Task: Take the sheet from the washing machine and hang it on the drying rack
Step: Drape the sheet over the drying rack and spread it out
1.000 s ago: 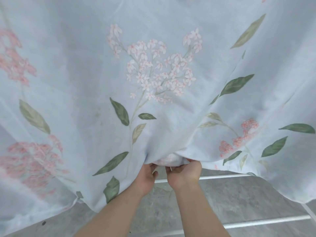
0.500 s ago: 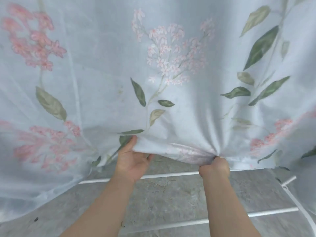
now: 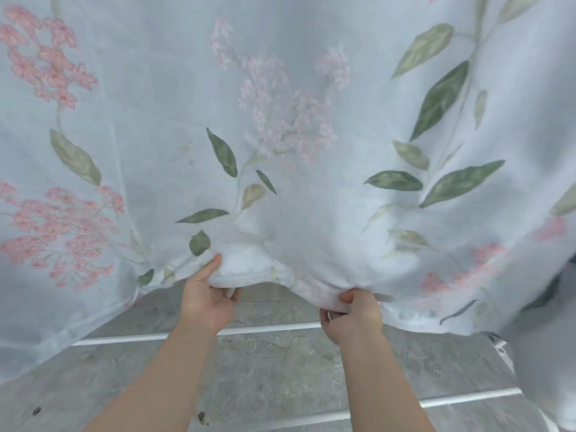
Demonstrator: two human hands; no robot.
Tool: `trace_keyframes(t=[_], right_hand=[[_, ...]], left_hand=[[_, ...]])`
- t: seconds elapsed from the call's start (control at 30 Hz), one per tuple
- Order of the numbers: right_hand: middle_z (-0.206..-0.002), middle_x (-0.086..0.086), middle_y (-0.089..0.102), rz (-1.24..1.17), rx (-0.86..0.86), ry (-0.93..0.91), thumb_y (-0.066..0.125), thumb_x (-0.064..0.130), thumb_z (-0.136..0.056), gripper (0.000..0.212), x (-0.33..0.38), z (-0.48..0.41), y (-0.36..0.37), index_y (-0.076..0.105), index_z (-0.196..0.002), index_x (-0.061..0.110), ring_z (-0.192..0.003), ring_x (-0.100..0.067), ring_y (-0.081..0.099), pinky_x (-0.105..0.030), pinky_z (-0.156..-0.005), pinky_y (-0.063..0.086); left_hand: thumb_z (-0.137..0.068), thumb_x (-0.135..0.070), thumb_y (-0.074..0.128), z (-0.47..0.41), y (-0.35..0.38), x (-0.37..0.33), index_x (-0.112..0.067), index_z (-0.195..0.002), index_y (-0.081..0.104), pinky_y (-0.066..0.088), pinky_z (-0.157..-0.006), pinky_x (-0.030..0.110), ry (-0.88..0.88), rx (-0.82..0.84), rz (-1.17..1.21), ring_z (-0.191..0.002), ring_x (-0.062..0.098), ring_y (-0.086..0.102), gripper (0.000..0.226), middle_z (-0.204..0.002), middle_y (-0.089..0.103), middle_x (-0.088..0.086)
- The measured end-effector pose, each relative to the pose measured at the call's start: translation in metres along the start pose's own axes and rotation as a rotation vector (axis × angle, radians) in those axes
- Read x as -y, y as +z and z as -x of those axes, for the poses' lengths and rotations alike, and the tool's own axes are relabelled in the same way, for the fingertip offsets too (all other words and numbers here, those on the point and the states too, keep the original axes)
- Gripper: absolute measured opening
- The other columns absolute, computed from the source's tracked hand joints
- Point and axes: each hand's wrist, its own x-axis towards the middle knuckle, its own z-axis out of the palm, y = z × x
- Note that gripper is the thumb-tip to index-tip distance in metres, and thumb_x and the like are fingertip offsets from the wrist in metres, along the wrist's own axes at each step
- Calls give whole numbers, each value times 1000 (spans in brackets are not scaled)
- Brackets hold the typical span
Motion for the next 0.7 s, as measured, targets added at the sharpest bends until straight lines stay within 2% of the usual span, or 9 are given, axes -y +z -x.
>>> trace_keyframes(t=[0.07, 0.17, 0.2, 0.27, 0.33, 0.4, 0.5, 0.57, 0.7], right_hand=[[-90, -4, 57, 1, 6, 24, 51, -1, -86, 18, 11, -1, 0, 57, -83, 15, -79, -22, 57, -34, -78, 51], [-90, -2, 60, -168, -68, -87, 57, 2, -90, 15, 26, -11, 4, 59, -90, 17, -71, -4, 56, -18, -56, 46], [-94, 0, 61, -193, -57, -143, 59, 6, -91, 14, 29, -13, 4, 60, -96, 18, -68, -2, 56, -15, -56, 45], [-104, 4, 63, -105, -86, -229, 62, 19, -90, 25, 22, -12, 1, 60, -115, 21, -77, -5, 60, -21, -71, 52], [-116, -1, 60, -24, 12, -131, 63, 27, -86, 38, 12, -5, 2, 55, -122, 22, -99, -19, 63, -37, -92, 53], [-115, -6, 55, 45, 62, -36, 60, 20, -87, 30, 1, 1, 4, 54, -116, 17, -107, -25, 61, -45, -102, 48], [-98, -2, 57, 74, 114, 2, 61, 13, -90, 13, -5, -5, 7, 59, -103, 15, -84, -18, 58, -32, -83, 49], [-90, -1, 59, 51, 112, -41, 65, 6, -89, 17, -5, -9, 8, 64, -102, 17, -73, -16, 52, -28, -65, 45], [-98, -3, 64, -36, 68, -135, 68, 2, -89, 32, -4, -12, 8, 63, -119, 13, -88, -23, 58, -28, -65, 54]], left_hand=[[-83, -17, 75, -1, -5, 0, -18, -108, 71, 53, -92, 39, -4, 5, -4, -106, 24, 70, 26, -113, 75, 3], [-77, -15, 79, -6, -8, -2, -13, -124, 68, 52, -99, 42, 20, -12, 5, -111, 27, 69, 48, -118, 73, 7], [-74, -16, 81, -7, -8, -3, -13, -129, 66, 49, -102, 44, 24, -11, 6, -114, 28, 67, 57, -120, 72, 8], [-72, -17, 82, -9, -6, -2, -16, -127, 66, 48, -105, 45, 24, -11, 1, -117, 27, 66, 57, -122, 72, 8], [-73, -20, 82, -9, -5, 0, -19, -117, 69, 49, -101, 39, 12, -38, -29, -111, 23, 66, 46, -115, 73, 4], [-78, -23, 81, -10, -4, 2, -18, -107, 68, 51, -91, 33, 3, -78, -56, -96, 18, 66, 33, -97, 69, 1], [-85, -27, 77, -12, -5, 2, -18, -97, 66, 50, -73, 28, 9, -130, -62, -75, 13, 61, 18, -77, 62, -3], [-89, -27, 74, -12, -5, 0, -17, -94, 66, 47, -68, 26, 7, -141, -66, -72, 12, 59, 14, -73, 61, -4], [-93, -25, 69, -12, -4, -1, -15, -95, 65, 44, -67, 26, 0, -184, -153, -67, 12, 52, 11, -59, 58, -4]])
